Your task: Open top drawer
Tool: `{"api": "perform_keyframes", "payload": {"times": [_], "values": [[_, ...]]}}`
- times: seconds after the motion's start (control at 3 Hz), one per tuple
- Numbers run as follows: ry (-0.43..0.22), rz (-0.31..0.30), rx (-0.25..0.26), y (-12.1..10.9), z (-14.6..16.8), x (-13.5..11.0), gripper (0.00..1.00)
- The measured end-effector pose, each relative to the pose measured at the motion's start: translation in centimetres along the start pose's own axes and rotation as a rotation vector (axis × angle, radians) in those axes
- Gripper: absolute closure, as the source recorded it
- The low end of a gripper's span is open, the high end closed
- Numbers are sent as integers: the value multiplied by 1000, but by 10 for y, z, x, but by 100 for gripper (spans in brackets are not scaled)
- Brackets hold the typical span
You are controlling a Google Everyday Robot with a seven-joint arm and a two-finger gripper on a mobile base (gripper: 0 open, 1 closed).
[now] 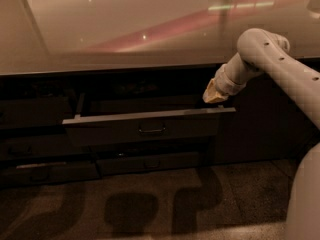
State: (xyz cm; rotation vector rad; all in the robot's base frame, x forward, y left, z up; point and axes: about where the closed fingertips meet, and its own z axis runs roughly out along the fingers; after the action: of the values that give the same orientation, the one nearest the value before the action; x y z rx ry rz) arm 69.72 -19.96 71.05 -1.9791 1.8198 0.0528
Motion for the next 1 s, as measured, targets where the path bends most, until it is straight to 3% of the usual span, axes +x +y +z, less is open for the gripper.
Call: {"api": "perform_keyframes", "payload": {"times": [0.33,0.67,1.0], "values": [[7,0,0,1,3,0,100],[28,41,-93,7,43,21,100],[28,41,-93,7,43,21,100]]}}
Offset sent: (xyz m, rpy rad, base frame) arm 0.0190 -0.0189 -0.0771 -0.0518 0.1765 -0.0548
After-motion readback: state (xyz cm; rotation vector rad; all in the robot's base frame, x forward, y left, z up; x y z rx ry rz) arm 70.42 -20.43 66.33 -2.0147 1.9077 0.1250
